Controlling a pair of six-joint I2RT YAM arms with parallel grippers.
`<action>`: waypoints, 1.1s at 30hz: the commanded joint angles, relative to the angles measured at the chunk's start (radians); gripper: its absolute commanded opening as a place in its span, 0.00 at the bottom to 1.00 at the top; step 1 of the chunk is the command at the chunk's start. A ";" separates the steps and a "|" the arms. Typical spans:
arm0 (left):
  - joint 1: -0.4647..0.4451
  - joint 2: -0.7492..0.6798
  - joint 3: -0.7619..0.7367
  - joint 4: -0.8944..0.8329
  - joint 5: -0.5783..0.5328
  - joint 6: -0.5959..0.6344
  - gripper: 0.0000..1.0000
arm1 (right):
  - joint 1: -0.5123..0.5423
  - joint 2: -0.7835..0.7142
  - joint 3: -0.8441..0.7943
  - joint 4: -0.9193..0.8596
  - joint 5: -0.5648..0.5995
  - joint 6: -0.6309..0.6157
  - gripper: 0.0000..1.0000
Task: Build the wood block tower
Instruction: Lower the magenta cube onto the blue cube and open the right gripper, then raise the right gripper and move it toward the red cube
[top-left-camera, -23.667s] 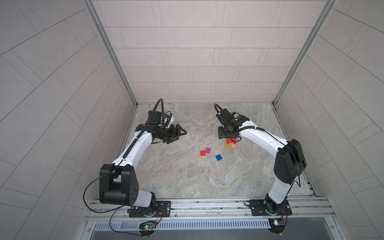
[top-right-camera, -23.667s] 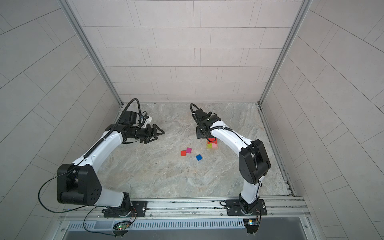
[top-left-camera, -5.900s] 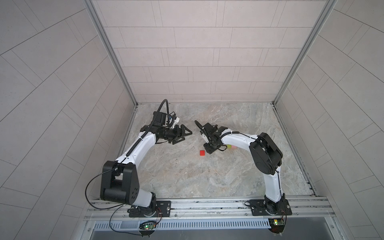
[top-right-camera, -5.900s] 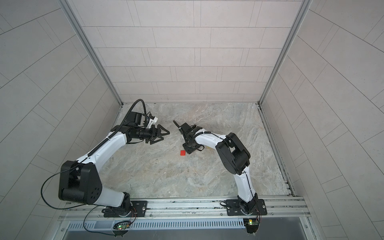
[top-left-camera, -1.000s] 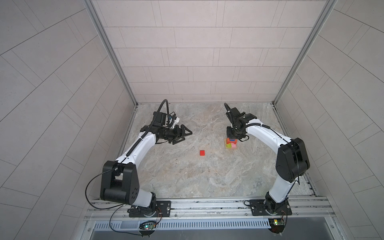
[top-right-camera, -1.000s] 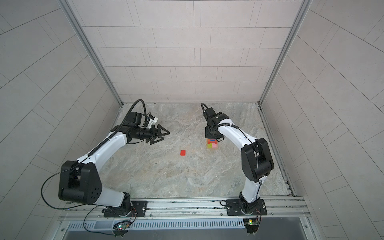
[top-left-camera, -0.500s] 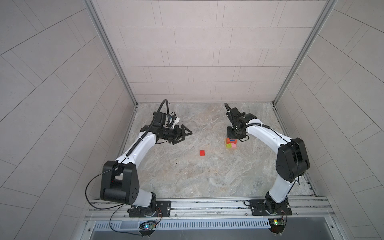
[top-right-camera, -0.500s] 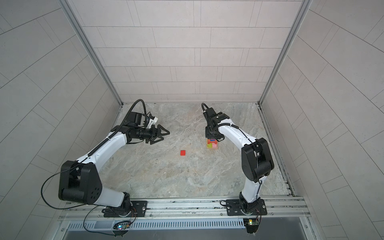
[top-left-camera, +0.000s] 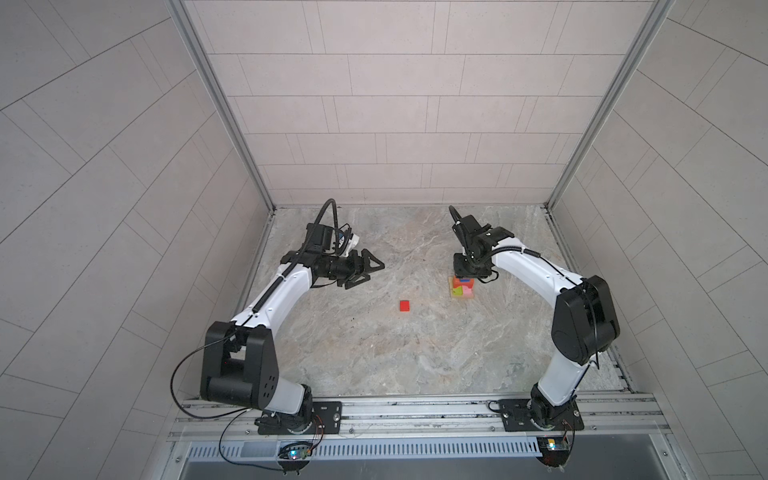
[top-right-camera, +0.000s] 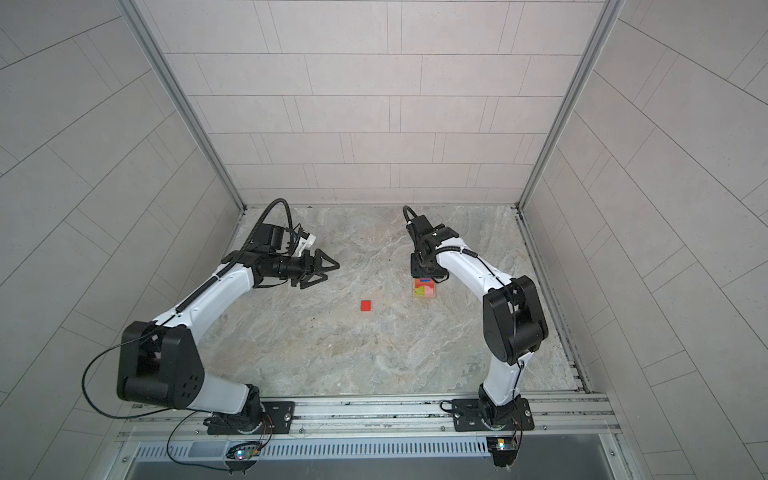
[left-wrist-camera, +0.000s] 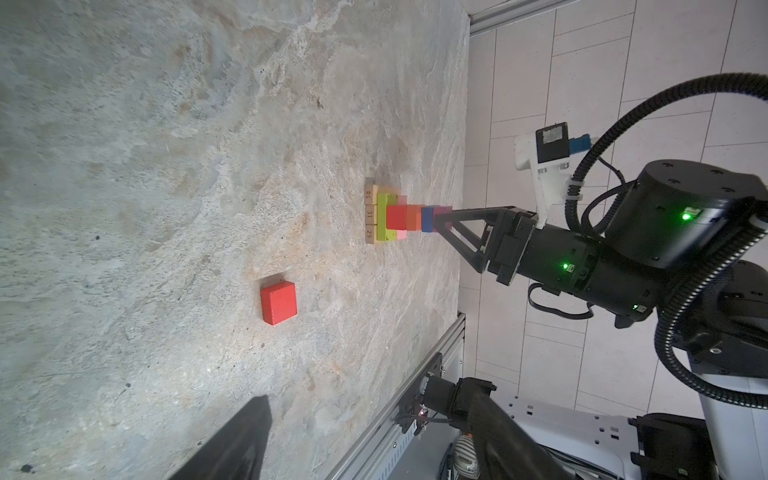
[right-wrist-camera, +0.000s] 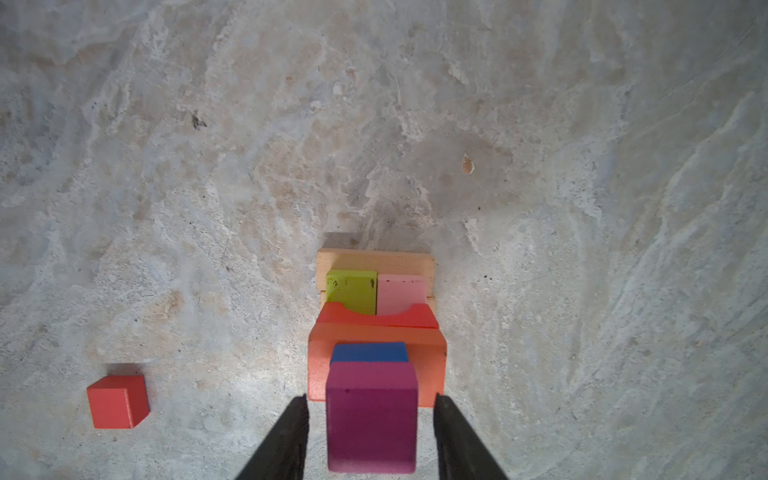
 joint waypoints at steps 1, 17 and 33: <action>0.007 -0.005 -0.007 0.013 0.014 0.002 0.82 | -0.003 -0.048 0.012 -0.005 -0.007 -0.014 0.55; 0.006 0.025 -0.005 0.011 0.020 0.007 0.82 | 0.046 -0.241 -0.026 -0.028 -0.059 -0.122 0.67; 0.006 0.074 0.020 -0.003 -0.001 0.010 0.82 | 0.266 -0.404 -0.167 0.125 -0.067 -0.200 0.79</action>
